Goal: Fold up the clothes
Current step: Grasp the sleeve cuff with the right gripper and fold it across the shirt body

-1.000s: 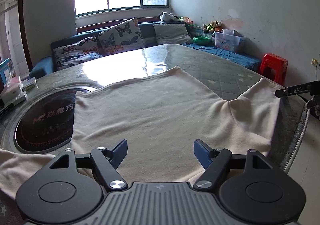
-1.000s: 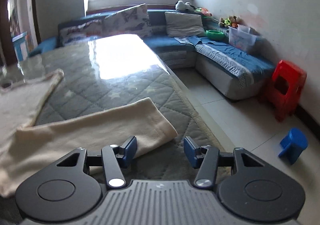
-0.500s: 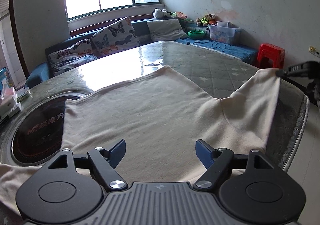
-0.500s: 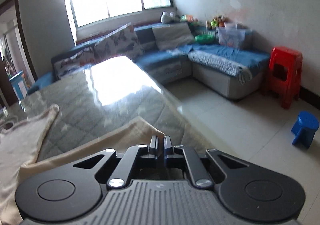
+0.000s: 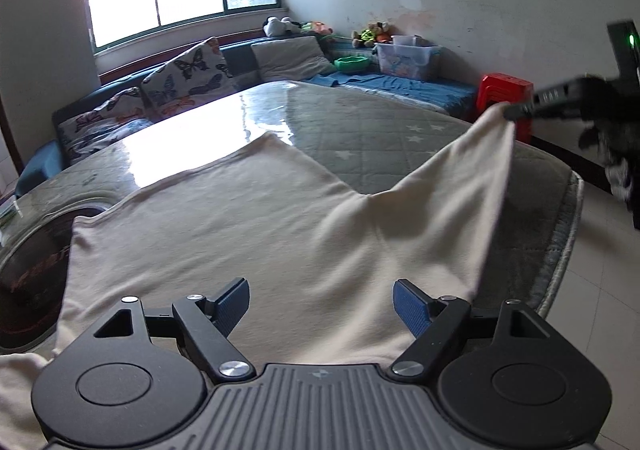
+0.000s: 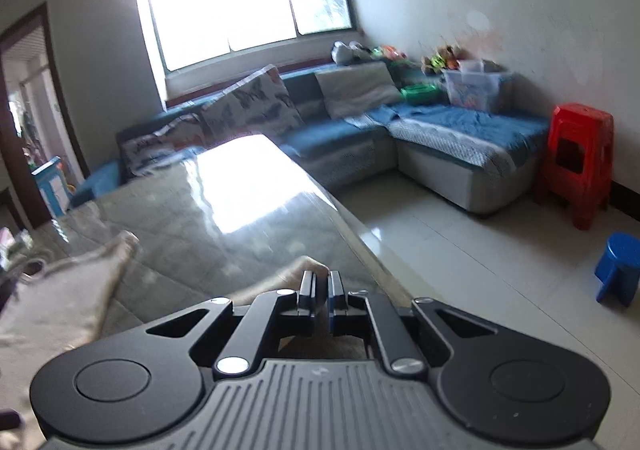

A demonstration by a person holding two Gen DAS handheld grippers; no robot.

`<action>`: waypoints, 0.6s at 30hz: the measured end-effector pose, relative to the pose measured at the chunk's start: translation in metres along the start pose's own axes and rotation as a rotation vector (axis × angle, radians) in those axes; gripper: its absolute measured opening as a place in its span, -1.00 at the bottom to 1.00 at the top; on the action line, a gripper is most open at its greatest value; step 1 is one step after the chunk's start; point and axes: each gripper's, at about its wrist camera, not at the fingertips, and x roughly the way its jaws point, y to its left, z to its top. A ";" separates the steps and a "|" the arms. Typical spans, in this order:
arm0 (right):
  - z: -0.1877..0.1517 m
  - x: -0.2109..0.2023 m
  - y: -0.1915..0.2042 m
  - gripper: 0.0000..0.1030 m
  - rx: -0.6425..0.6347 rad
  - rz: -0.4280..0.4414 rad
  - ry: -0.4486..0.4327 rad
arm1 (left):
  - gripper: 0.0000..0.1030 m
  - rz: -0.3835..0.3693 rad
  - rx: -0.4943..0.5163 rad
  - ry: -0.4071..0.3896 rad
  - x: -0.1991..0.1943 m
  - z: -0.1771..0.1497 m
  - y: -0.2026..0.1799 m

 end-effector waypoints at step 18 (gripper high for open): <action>0.048 -0.065 0.062 -0.92 -0.072 0.216 -0.136 | 0.58 0.046 -0.082 -0.036 -0.017 -0.009 0.031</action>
